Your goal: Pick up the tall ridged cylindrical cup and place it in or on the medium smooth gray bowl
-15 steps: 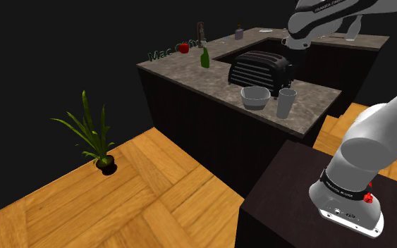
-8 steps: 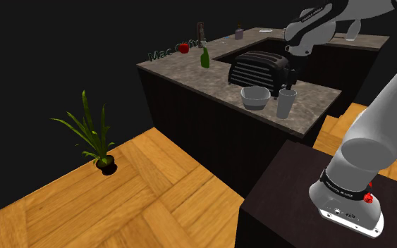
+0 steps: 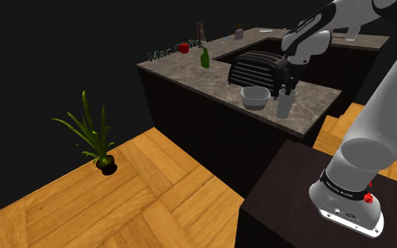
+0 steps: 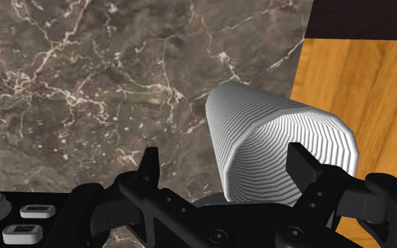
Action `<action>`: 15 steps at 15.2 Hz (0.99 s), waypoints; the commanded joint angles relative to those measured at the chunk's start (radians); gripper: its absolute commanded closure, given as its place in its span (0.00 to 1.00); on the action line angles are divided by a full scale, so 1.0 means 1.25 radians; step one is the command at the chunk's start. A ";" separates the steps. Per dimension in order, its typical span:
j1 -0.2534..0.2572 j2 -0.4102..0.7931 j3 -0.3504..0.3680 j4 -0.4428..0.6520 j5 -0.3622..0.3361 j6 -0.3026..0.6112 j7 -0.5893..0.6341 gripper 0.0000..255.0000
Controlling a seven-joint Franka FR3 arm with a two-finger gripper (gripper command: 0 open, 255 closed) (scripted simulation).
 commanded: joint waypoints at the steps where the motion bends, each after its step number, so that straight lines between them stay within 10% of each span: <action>1: 0.000 0.008 -0.001 -0.005 0.006 0.012 -0.005 0.00; 7: 0.000 0.008 -0.001 -0.005 0.006 0.012 -0.005 0.00; 8: 0.000 0.008 -0.001 -0.005 0.006 0.012 -0.005 1.00; 15: 0.000 0.008 -0.001 -0.006 0.006 0.012 -0.005 1.00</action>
